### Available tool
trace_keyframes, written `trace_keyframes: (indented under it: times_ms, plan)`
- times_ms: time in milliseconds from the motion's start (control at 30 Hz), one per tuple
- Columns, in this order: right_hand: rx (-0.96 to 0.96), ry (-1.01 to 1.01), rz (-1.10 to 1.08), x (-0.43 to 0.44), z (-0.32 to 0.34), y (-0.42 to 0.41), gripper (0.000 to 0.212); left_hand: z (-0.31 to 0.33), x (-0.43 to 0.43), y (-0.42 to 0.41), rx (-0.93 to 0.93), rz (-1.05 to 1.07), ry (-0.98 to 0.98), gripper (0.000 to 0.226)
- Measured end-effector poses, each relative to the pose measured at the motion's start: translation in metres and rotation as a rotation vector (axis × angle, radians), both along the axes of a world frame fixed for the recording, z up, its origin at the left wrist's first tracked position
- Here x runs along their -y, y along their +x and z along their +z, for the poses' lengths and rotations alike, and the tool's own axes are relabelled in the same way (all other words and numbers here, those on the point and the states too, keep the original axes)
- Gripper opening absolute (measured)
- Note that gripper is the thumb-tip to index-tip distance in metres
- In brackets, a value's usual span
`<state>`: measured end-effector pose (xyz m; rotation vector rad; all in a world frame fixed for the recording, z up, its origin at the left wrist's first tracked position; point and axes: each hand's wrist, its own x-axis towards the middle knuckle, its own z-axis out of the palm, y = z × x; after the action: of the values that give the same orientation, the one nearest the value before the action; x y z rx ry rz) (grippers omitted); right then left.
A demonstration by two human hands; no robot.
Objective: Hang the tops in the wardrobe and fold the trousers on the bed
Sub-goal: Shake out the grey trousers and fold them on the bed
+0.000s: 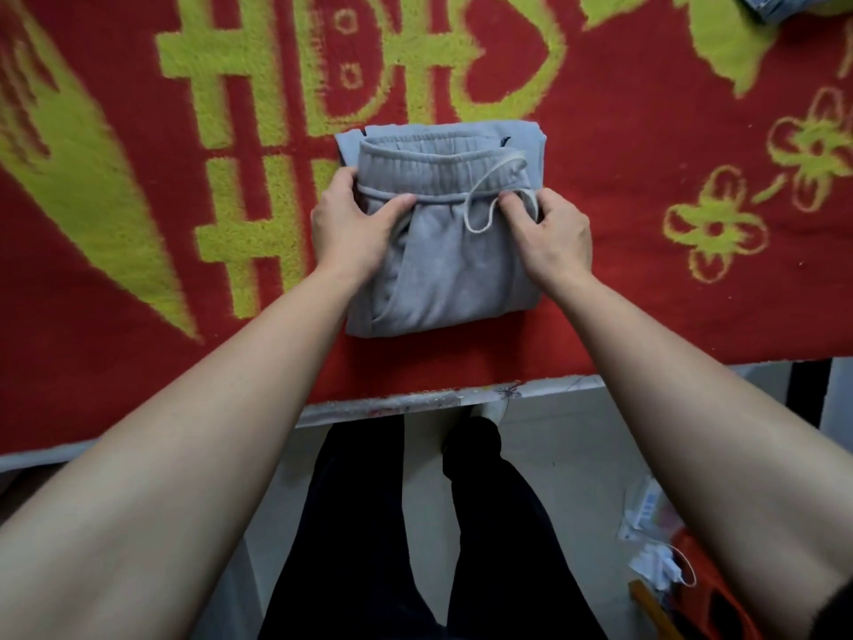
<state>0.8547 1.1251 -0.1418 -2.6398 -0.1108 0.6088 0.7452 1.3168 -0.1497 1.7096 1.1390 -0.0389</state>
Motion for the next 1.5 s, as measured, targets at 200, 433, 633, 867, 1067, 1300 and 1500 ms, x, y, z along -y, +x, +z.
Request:
trace_keyframes:
  times_ms: [200, 433, 633, 867, 1067, 1300, 1500]
  plan:
    - [-0.145, -0.071, -0.038, -0.012, -0.024, 0.017, 0.049, -0.026, -0.013, 0.012, -0.162, 0.034, 0.0, 0.063]
    - [0.361, -0.071, 0.275, 0.013, -0.01, -0.024, 0.076, -0.006, 0.011, -0.036, -0.059, -0.31, 0.632, 0.074]
    - [0.405, 0.007, 0.859, 0.046, -0.013, -0.075, 0.09, -0.006, 0.039, -0.074, 0.231, -1.058, 0.782, 0.086]
    - [0.269, -0.422, 0.918, 0.012, -0.039, -0.061, 0.11, -0.029, 0.045, -0.05, -0.28, -1.148, 0.756, 0.107]
    - [0.192, -0.442, 0.902, 0.009, -0.045, -0.06, 0.072, -0.032, 0.039, -0.043, -0.328, -1.205, 0.695, 0.106]
    - [0.136, -0.442, 0.884, 0.019, -0.022, -0.055, 0.09, -0.006, 0.029, -0.025, -0.341, -1.221, 0.516, 0.091]
    - [0.048, -0.424, 0.867, 0.007, -0.018, -0.053, 0.081, 0.0, 0.034, -0.033, -0.393, -1.223, 0.649, 0.091]
